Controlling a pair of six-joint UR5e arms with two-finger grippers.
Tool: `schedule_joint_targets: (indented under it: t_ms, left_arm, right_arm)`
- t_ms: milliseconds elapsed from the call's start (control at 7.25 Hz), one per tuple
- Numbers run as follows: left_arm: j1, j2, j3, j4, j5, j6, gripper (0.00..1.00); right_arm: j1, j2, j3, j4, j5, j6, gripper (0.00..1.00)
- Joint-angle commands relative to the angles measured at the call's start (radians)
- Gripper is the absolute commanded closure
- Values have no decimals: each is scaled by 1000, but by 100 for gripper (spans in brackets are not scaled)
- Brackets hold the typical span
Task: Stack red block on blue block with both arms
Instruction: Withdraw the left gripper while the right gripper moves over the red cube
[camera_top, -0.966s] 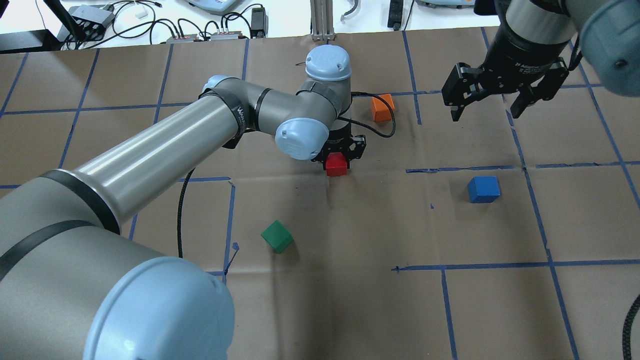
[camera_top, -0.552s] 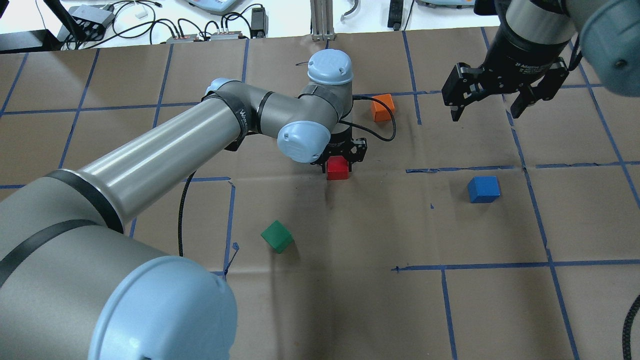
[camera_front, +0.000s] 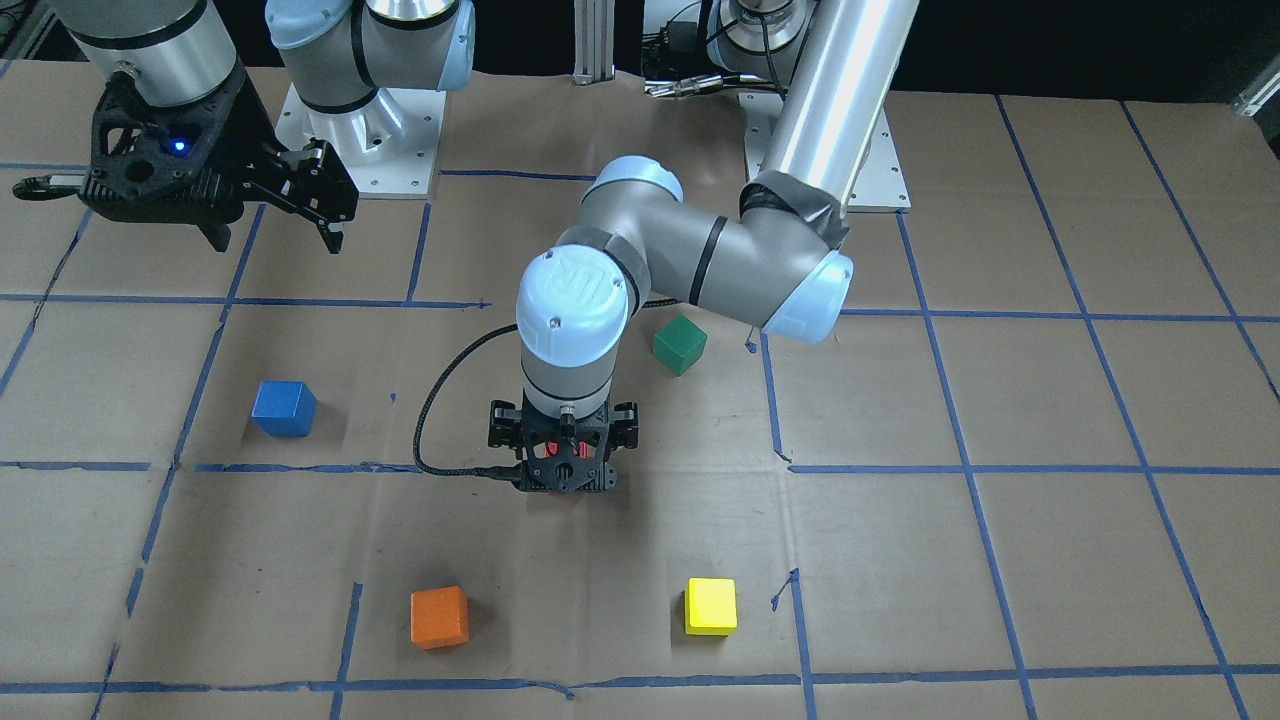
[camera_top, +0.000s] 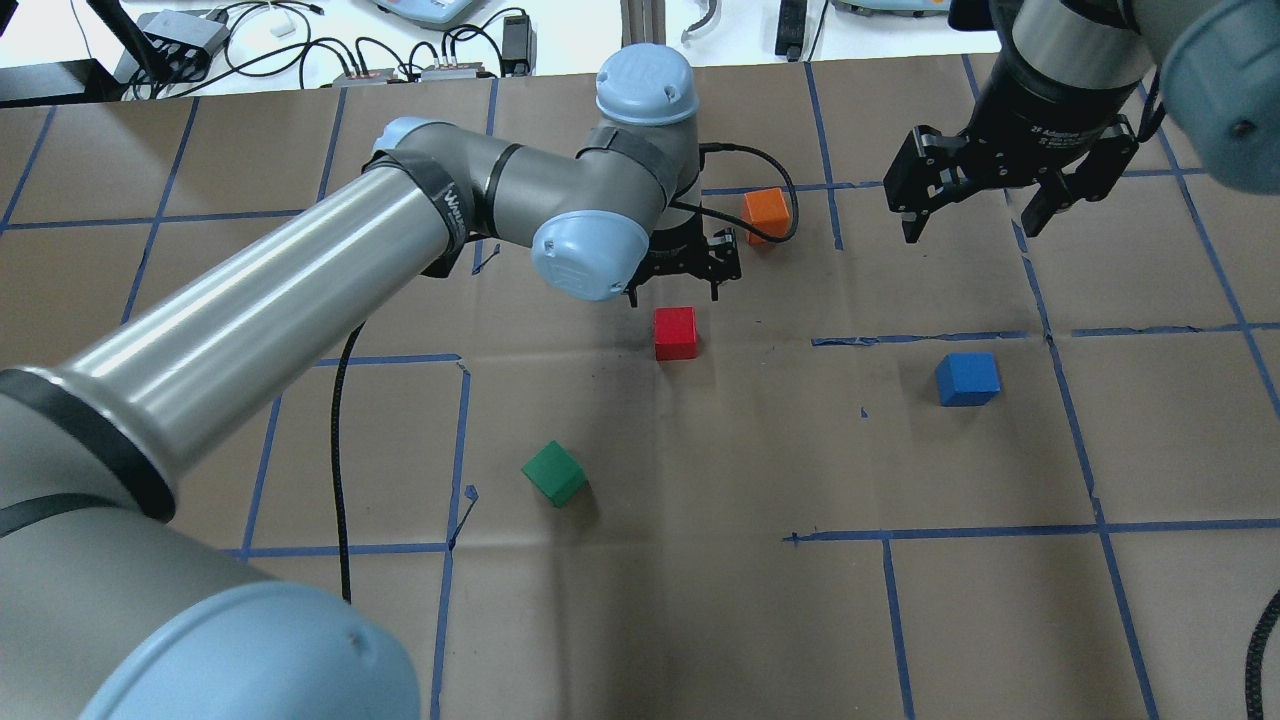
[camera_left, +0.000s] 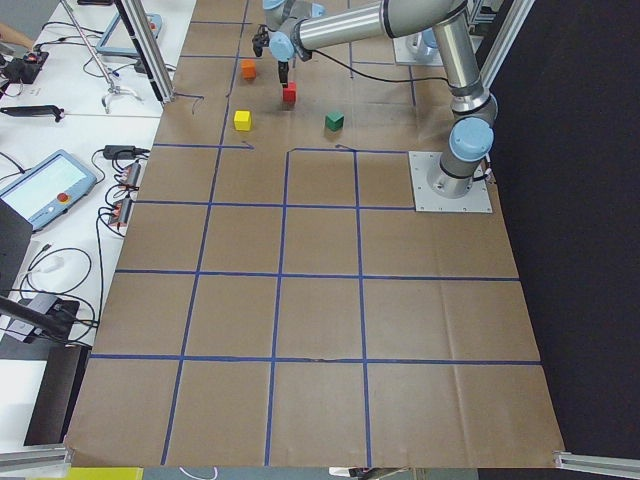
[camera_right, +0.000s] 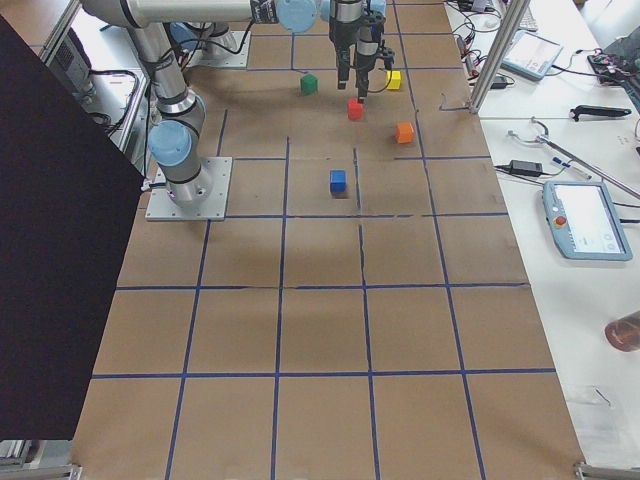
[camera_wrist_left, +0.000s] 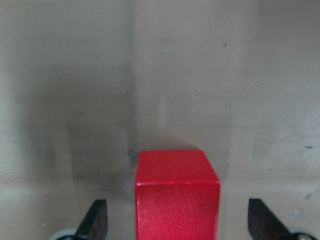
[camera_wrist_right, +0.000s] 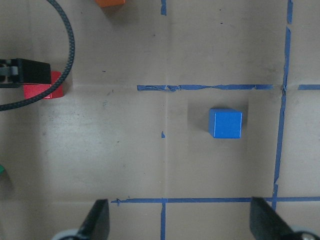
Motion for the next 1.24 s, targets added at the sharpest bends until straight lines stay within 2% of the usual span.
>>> schedule_joint_targets:
  t_ms: [0,138,552,828,1103]
  left_arm:
    - [70,182,-21,-139,3,80,0]
    - [134,262,-24,-227,5,236,0]
    - [327,491,-24,-486,5,483,0]
    - [498,562,-24,-621,5,662,0]
    - [512,606,-24,-636,6,653,0]
  right_arm:
    - [1,-1,2,0,0,0,0]
    - [1,-1,5,0,0,0,0]
    - [6,22,8,-26,15,67,0]
    - [39,38,6,-50,15,80,0]
    - [108,61,5,-72,15,104,0]
